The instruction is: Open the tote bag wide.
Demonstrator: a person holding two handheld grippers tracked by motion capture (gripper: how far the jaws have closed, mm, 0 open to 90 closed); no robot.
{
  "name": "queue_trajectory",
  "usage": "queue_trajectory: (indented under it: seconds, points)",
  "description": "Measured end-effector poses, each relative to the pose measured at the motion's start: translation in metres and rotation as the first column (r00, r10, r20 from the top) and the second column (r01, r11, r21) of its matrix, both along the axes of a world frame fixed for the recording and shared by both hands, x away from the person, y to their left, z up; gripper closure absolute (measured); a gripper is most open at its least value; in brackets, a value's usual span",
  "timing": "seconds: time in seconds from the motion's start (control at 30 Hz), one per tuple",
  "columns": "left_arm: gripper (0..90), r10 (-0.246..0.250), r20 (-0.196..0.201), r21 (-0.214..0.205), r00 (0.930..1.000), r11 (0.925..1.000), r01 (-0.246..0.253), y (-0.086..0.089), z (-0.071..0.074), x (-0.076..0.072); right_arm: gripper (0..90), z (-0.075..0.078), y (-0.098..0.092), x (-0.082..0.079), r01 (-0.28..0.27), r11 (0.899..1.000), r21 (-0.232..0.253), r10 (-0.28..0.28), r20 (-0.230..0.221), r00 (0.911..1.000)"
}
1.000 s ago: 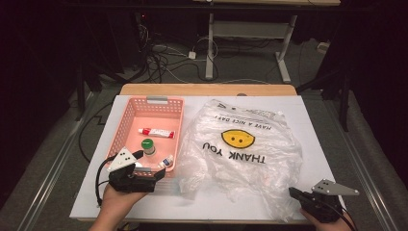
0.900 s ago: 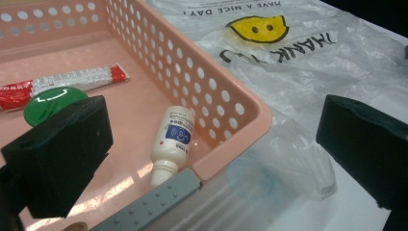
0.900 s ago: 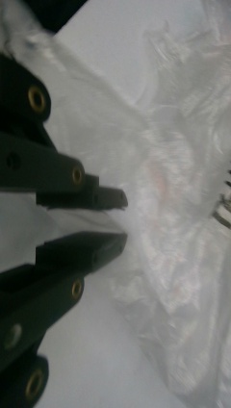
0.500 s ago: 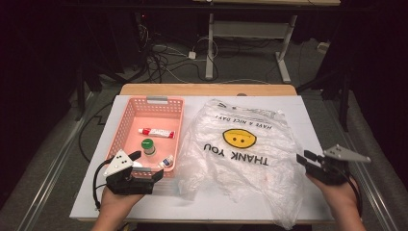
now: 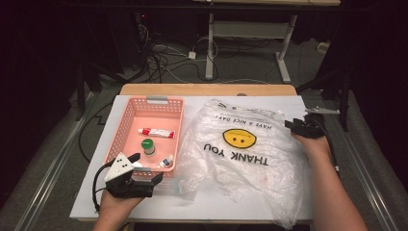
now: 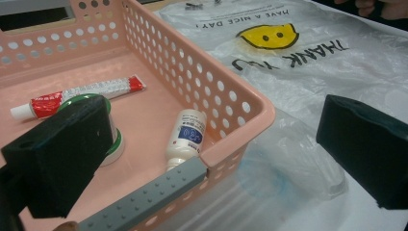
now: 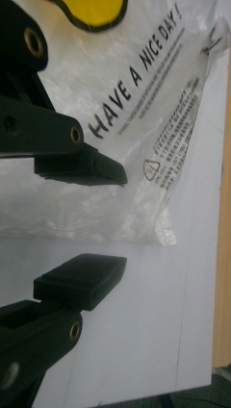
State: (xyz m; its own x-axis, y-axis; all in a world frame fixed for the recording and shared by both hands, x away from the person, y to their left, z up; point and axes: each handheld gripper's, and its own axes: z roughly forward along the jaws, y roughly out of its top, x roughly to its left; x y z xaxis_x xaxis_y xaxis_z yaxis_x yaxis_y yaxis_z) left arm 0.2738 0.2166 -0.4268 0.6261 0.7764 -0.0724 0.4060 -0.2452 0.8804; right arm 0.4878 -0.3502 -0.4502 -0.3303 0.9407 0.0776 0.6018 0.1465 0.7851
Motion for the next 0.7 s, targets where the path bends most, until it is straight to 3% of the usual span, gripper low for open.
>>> queue_trajectory:
  seconds: [0.07,0.17,0.2,0.27,0.3,0.33,0.37,0.53,0.57,0.6,0.7]
  points:
    - [0.0,0.000,-0.001,0.003,1.0000,1.0000,0.000,0.000,-0.001,0.000,53.4,-0.006,0.004,0.016,0.001,1.000,-0.014,-0.001,-0.039,0.9992]
    - [0.0,-0.006,-0.002,0.001,1.0000,1.0000,0.006,-0.001,-0.001,0.000,53.5,-0.010,0.004,0.022,-0.002,1.000,-0.015,0.002,-0.057,0.9984]
    - [0.0,-0.009,-0.001,0.000,1.0000,1.0000,0.009,-0.002,-0.001,0.000,55.3,-0.016,0.005,0.026,-0.016,1.000,-0.024,0.013,-0.106,0.9942]
    - [0.0,-0.010,0.002,-0.003,0.9999,0.9999,0.010,-0.003,0.000,0.000,64.4,-0.018,0.009,0.025,-0.012,0.997,-0.080,0.004,-0.091,0.9959]
    - [0.0,-0.012,0.005,-0.004,0.9999,0.9999,0.012,-0.003,0.000,0.000,76.8,-0.018,0.009,0.024,-0.009,0.995,-0.098,0.000,-0.087,0.9962]
    - [0.0,-0.014,0.007,-0.006,0.9999,0.9999,0.014,-0.003,0.001,0.000,76.8,-0.018,0.009,0.024,-0.009,0.995,-0.098,0.000,-0.087,0.9962]
    - [0.0,-0.015,0.011,-0.002,0.9998,0.9999,0.015,-0.004,0.002,-0.001,90.0,-0.016,0.007,0.024,-0.025,0.995,-0.099,0.016,-0.094,0.9954]
    - [0.0,-0.020,0.015,-0.001,0.9997,0.9998,0.020,-0.005,0.002,-0.002,90.0,-0.005,-0.014,0.017,0.084,0.994,-0.074,-0.085,-0.015,0.9963]
    - [0.0,-0.021,0.016,-0.002,0.9997,0.9998,0.021,-0.005,0.002,-0.002,90.0,-0.005,-0.014,0.017,0.084,0.994,-0.074,-0.085,-0.015,0.9963]
    - [0.0,-0.022,0.017,-0.003,0.9996,0.9997,0.023,-0.005,0.002,-0.002,90.0,0.001,-0.033,0.012,0.134,0.988,-0.071,-0.134,0.001,0.9910]
    - [0.0,-0.027,0.021,-0.006,0.9994,0.9996,0.027,-0.006,0.003,-0.001,90.0,0.004,-0.059,0.001,0.187,0.980,-0.065,-0.186,0.015,0.9824]
